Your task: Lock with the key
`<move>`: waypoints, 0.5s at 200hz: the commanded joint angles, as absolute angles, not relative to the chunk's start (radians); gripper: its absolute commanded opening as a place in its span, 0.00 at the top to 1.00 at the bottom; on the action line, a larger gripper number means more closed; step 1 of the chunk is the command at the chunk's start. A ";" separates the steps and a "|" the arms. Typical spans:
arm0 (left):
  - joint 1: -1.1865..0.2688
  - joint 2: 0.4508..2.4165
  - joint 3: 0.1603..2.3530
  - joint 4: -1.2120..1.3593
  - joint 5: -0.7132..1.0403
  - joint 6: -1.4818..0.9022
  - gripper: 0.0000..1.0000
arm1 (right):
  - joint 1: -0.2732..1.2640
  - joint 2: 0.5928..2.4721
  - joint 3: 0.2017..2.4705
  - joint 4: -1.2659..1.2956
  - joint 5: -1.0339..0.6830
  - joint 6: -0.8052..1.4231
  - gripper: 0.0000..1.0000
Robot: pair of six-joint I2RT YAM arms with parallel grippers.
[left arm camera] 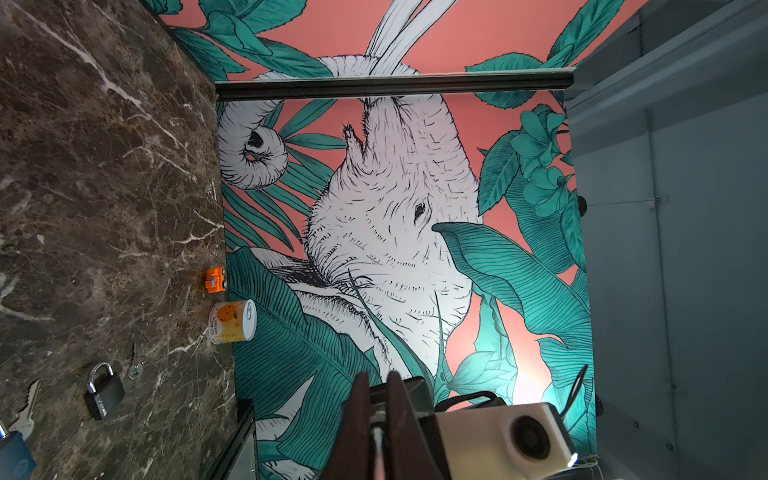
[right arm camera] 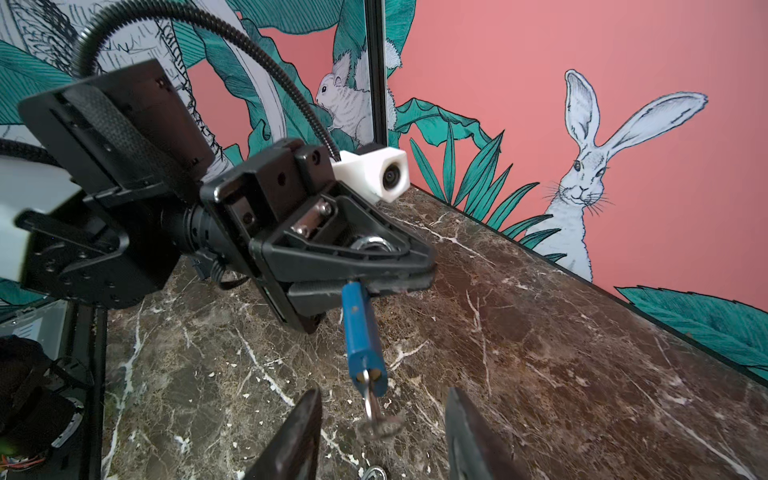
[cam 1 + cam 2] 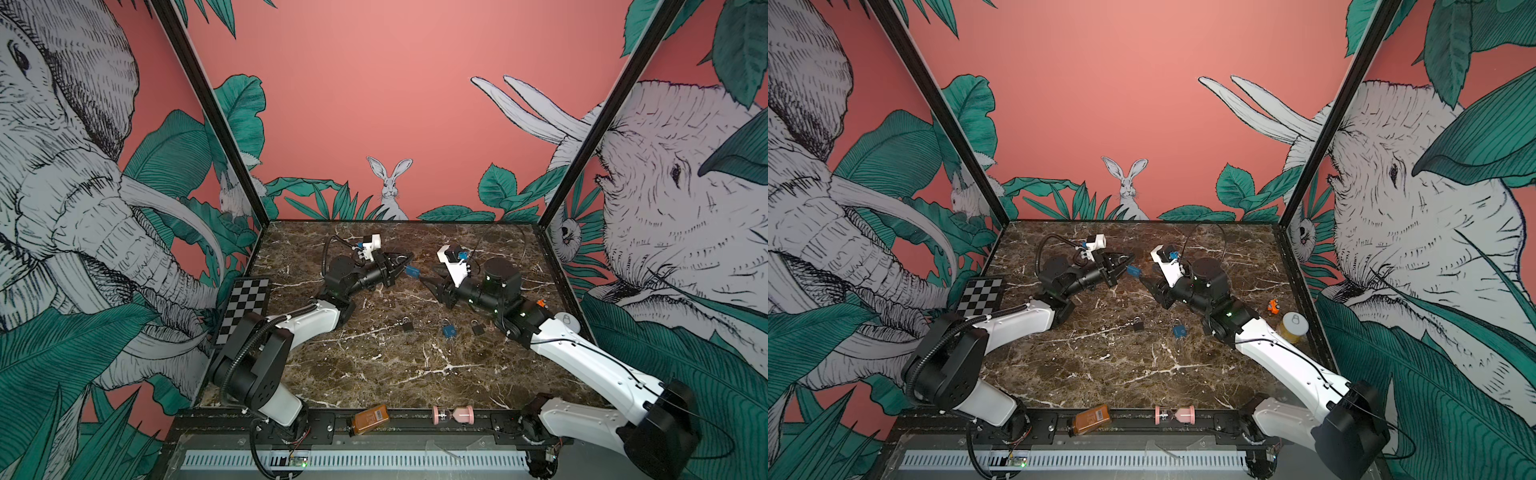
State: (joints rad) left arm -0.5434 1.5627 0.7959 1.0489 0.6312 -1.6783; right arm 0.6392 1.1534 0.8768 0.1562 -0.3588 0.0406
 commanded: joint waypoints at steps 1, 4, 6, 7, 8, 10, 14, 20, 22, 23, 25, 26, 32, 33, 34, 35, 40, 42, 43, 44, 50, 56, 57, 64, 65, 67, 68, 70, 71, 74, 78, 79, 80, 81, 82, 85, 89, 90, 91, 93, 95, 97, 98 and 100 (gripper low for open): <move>-0.553 1.557 0.827 1.166 0.640 -1.718 1.00 | 0.635 1.146 0.878 0.263 -0.383 0.069 0.52; -0.554 1.558 0.828 1.168 0.641 -1.717 1.00 | 0.635 1.147 0.880 0.260 -0.382 0.069 0.52; -0.554 1.560 0.828 1.170 0.641 -1.720 1.00 | 0.635 1.148 0.882 0.259 -0.380 0.069 0.52; -0.554 1.561 0.828 1.172 0.642 -1.720 1.00 | 0.635 1.149 0.882 0.258 -0.380 0.069 0.52; -0.555 1.562 0.829 1.173 0.642 -1.721 1.00 | 0.635 1.149 0.882 0.256 -0.379 0.068 0.52; -0.555 1.563 0.831 1.175 0.643 -1.722 1.00 | 0.635 1.151 0.882 0.253 -0.378 0.068 0.52; -0.555 1.566 0.833 1.180 0.646 -1.724 1.00 | 0.635 1.154 0.884 0.246 -0.377 0.065 0.52; -0.556 1.571 0.839 1.186 0.647 -1.728 1.00 | 0.636 1.159 0.888 0.239 -0.376 0.065 0.52; -0.555 1.573 0.840 1.188 0.648 -1.729 1.00 | 0.634 1.161 0.889 0.237 -0.373 0.065 0.52; -0.556 1.573 0.840 1.188 0.649 -1.730 1.00 | 0.635 1.162 0.889 0.236 -0.373 0.066 0.52; -0.555 1.574 0.840 1.190 0.650 -1.731 1.00 | 0.634 1.164 0.891 0.233 -0.372 0.065 0.53; -0.556 1.575 0.841 1.192 0.650 -1.732 1.00 | 0.634 1.165 0.893 0.232 -0.371 0.065 0.53; -0.556 1.579 0.844 1.198 0.651 -1.735 1.00 | 0.635 1.172 0.896 0.224 -0.375 0.065 0.54; -0.557 1.580 0.845 1.199 0.652 -1.735 1.00 | 0.635 1.174 0.898 0.222 -0.375 0.065 0.54; -0.556 1.581 0.844 1.199 0.652 -1.736 1.00 | 0.635 1.174 0.898 0.222 -0.376 0.065 0.54; -0.556 1.581 0.844 1.200 0.652 -1.736 1.00 | 0.635 1.176 0.899 0.220 -0.376 0.066 0.54; -0.555 1.584 0.844 1.205 0.652 -1.739 1.00 | 0.635 1.183 0.906 0.208 -0.378 0.066 0.55; -0.556 1.584 0.844 1.205 0.652 -1.740 1.00 | 0.635 1.186 0.907 0.206 -0.379 0.068 0.56; -0.557 1.584 0.845 1.206 0.650 -1.741 1.00 | 0.634 1.187 0.909 0.204 -0.379 0.068 0.56; -0.557 1.585 0.845 1.206 0.651 -1.741 1.00 | 0.635 1.188 0.909 0.203 -0.379 0.068 0.57; -0.558 1.585 0.842 1.206 0.650 -1.741 1.00 | 0.636 1.195 0.914 0.199 -0.382 0.074 0.59; -0.557 1.585 0.841 1.207 0.651 -1.740 1.00 | 0.637 1.201 0.913 0.204 -0.384 0.078 0.60; -0.557 1.585 0.841 1.207 0.650 -1.740 1.00 | 0.636 1.202 0.913 0.206 -0.385 0.079 0.60; -0.557 1.585 0.841 1.206 0.650 -1.740 1.00 | 0.636 1.206 0.909 0.218 -0.388 0.087 0.61; -0.557 1.585 0.841 1.206 0.650 -1.740 1.00 | 0.636 1.206 0.909 0.220 -0.389 0.089 0.61; -0.557 1.586 0.838 1.206 0.650 -1.740 1.00 | 0.637 1.208 0.907 0.225 -0.388 0.090 0.61; -0.557 1.586 0.838 1.206 0.650 -1.740 1.00 | 0.637 1.208 0.907 0.227 -0.387 0.093 0.61; -0.557 1.586 0.838 1.207 0.650 -1.740 1.00 | 0.637 1.208 0.906 0.233 -0.387 0.095 0.61; -0.557 1.586 0.840 1.207 0.650 -1.740 1.00 | 0.637 1.209 0.905 0.235 -0.386 0.096 0.61; -0.557 1.586 0.838 1.207 0.651 -1.741 1.00 | 0.637 1.210 0.903 0.240 -0.385 0.100 0.61; -0.557 1.586 0.840 1.210 0.651 -1.741 1.00 | 0.637 1.209 0.901 0.247 -0.386 0.103 0.62; -0.557 1.586 0.839 1.210 0.651 -1.741 1.00 | 0.637 1.210 0.900 0.248 -0.387 0.104 0.62; -0.557 1.586 0.839 1.210 0.651 -1.741 1.00 | 0.637 1.211 0.900 0.249 -0.387 0.104 0.62; -0.557 1.585 0.839 1.210 0.651 -1.741 1.00 | 0.637 1.211 0.900 0.249 -0.387 0.104 0.63; -0.557 1.586 0.840 1.210 0.650 -1.740 1.00 | 0.637 1.211 0.901 0.250 -0.387 0.104 0.63; -0.557 1.585 0.840 1.210 0.651 -1.741 1.00 | 0.636 1.212 0.902 0.249 -0.388 0.105 0.63; -0.557 1.585 0.840 1.210 0.652 -1.741 1.00 | 0.638 1.214 0.905 0.249 -0.386 0.106 0.63; -0.557 1.585 0.840 1.210 0.651 -1.741 1.00 | 0.637 1.215 0.905 0.249 -0.385 0.107 0.64; -0.557 1.585 0.841 1.209 0.652 -1.740 1.00 | 0.637 1.216 0.906 0.249 -0.385 0.108 0.64; -0.557 1.585 0.841 1.208 0.652 -1.741 1.00 | 0.637 1.216 0.906 0.249 -0.387 0.109 0.64; -0.557 1.584 0.841 1.208 0.654 -1.740 1.00 | 0.638 1.216 0.907 0.249 -0.387 0.108 0.64; -0.557 1.584 0.841 1.209 0.654 -1.740 1.00 | 0.638 1.218 0.907 0.249 -0.387 0.109 0.64; -0.557 1.585 0.841 1.208 0.654 -1.741 1.00 | 0.638 1.218 0.907 0.250 -0.387 0.108 0.64; -0.556 1.585 0.840 1.209 0.653 -1.741 1.00 | 0.638 1.219 0.907 0.251 -0.388 0.109 0.65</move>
State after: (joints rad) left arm -0.5537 1.5913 0.8074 1.1290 0.6376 -1.7180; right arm 0.6395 1.2182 0.8856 0.1856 -0.3756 0.0849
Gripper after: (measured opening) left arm 0.086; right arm 0.366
